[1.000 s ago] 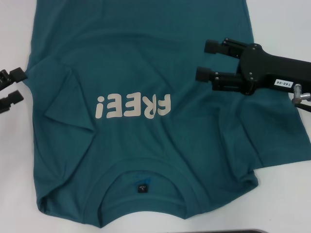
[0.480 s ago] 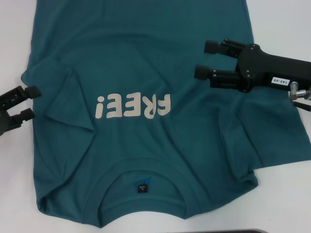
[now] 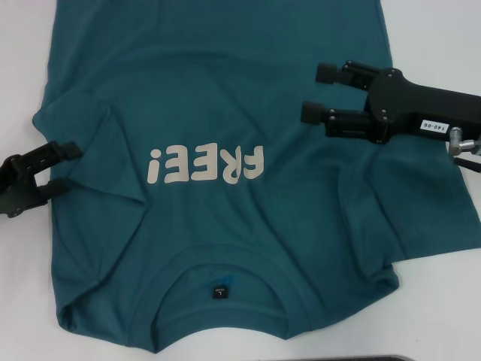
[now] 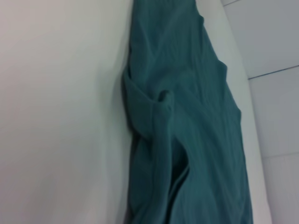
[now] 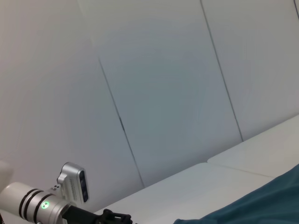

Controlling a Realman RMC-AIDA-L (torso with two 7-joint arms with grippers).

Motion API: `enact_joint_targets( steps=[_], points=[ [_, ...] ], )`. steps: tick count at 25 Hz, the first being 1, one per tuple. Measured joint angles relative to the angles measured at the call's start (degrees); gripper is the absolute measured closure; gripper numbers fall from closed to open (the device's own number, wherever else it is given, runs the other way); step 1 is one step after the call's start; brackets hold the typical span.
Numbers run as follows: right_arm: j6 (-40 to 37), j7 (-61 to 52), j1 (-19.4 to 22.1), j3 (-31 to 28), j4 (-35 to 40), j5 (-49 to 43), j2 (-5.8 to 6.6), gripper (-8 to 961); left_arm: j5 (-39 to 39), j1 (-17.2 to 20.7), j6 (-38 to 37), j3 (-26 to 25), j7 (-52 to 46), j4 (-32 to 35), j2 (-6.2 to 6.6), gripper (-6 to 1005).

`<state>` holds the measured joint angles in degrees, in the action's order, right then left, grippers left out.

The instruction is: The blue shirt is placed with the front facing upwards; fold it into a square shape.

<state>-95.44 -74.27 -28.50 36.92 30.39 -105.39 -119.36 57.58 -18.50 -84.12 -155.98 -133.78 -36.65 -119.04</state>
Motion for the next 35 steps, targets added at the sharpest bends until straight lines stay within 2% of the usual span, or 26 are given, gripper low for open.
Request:
enact_joint_targets(
  steps=[9, 32, 35],
  points=[
    [-0.1, -0.3, 0.0, 0.0, 0.1, 0.1, 0.00, 76, 0.0, -0.2, 2.7, 0.4, -2.2, 0.0, 0.00, 52],
    [-0.9, -0.6, 0.1, 0.0, 0.2, 0.3, 0.26, 79, 0.0, -2.0, 2.8, 2.6, -2.5, 0.7, -0.36, 54],
    [-1.1, -0.6, 0.2, 0.0, 0.2, 0.3, 0.26, 79, 0.0, -2.9, 2.3, 3.6, -2.1, 0.7, -0.85, 54]
  ],
)
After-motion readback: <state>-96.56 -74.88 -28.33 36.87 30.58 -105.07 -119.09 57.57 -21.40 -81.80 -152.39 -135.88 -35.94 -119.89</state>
